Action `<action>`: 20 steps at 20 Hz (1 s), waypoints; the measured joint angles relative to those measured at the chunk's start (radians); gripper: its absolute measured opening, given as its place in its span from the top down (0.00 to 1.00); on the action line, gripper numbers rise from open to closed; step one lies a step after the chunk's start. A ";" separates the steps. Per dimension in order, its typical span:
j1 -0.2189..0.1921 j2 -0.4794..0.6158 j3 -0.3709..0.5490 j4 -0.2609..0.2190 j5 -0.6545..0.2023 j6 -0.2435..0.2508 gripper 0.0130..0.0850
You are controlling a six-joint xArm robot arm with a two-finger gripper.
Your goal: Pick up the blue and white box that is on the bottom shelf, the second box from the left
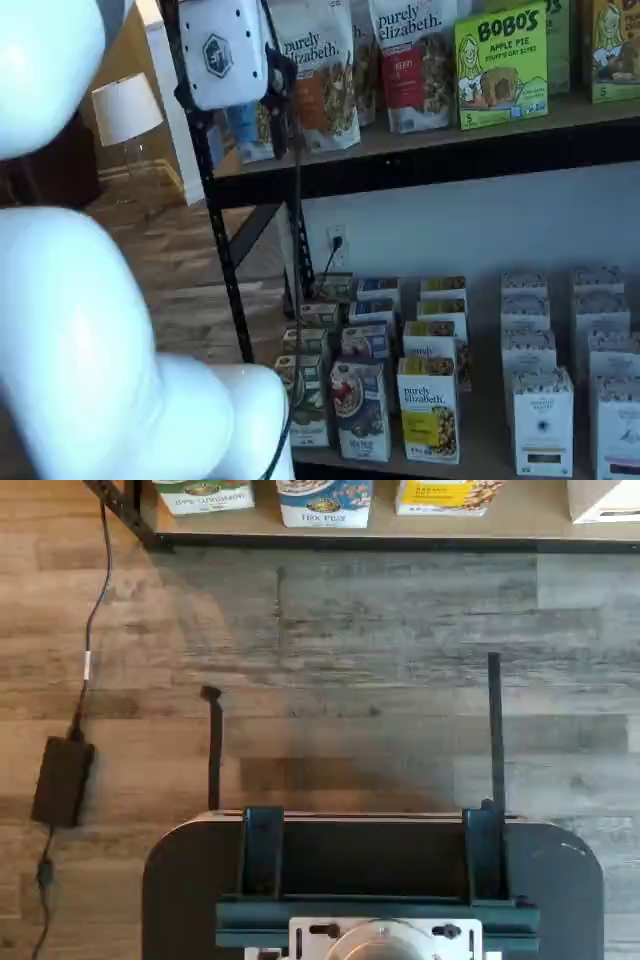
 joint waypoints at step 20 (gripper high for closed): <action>0.068 -0.045 0.142 -0.065 -0.173 0.048 0.00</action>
